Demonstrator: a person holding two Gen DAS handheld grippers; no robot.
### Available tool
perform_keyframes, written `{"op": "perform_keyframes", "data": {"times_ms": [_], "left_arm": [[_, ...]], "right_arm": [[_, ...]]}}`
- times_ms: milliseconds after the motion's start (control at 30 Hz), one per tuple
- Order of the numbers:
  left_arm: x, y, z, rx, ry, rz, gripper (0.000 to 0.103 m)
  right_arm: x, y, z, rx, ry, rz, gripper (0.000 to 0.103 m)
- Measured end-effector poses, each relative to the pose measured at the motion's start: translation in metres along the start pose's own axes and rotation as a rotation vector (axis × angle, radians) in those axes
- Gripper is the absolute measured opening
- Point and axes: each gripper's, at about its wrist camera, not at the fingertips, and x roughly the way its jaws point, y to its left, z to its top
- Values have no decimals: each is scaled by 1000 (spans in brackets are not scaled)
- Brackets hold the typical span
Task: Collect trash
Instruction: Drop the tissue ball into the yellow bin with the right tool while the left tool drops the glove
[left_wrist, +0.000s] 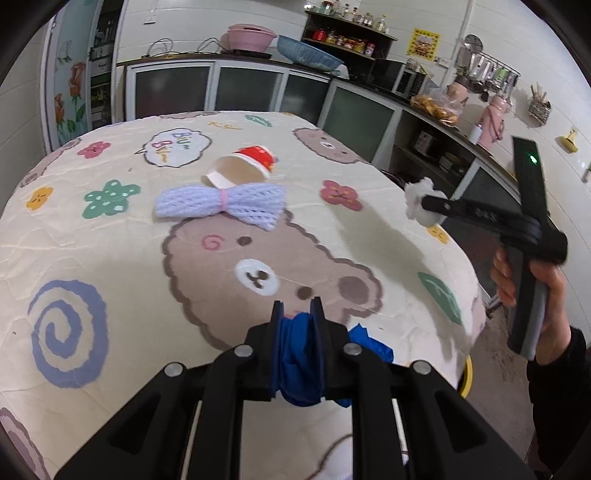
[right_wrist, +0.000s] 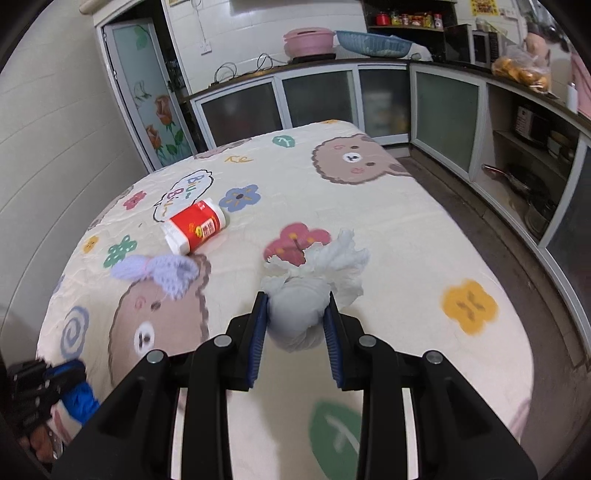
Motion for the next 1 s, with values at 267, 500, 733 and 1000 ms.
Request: {"op": "perform_keyframes", "data": {"times_ms": [267,500,733,1000], "left_arm": [[9,-61,3,97,15,-78,14],[35,-144,12,205,48,-203,14],[67,-245,0,382,84,-326,14],[120,-329,-16,480,166,-380,14]], "right_arm": [[-78,-55,-61,61,-40,-71,28],[-147,-125,-128,183,-64,-212,28],[-177,-190,-198,319,-18,-361,28],[-175,-244,-250,449,40,-426,28]]}}
